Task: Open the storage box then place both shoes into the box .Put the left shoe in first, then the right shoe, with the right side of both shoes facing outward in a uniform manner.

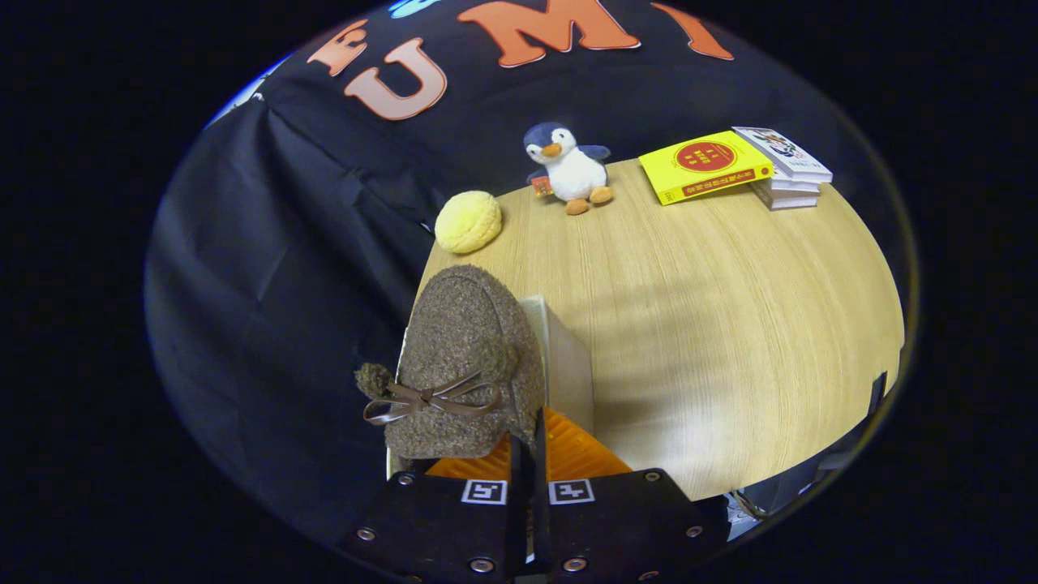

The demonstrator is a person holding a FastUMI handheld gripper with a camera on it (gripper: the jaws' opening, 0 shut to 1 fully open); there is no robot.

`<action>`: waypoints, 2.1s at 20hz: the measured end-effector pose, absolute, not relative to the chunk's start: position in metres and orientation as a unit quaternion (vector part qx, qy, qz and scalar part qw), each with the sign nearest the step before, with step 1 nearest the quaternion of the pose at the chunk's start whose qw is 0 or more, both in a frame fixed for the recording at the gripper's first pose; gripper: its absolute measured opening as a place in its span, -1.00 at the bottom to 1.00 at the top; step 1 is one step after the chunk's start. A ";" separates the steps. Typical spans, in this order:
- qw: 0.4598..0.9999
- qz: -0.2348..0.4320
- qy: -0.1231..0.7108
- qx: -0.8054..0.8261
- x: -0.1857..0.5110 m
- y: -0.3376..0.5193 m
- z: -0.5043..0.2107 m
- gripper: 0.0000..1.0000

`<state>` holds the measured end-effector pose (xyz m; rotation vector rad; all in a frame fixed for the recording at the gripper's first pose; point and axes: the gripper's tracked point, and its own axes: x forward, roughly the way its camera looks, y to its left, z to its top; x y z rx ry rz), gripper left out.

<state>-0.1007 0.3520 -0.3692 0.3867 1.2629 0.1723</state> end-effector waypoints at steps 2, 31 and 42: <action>0.784 0.076 0.594 0.164 -0.100 0.361 -0.379 -0.90; 0.891 0.113 0.422 0.123 -0.055 0.226 -0.263 0.60; 0.965 0.040 0.243 0.084 -0.020 0.060 -0.149 0.82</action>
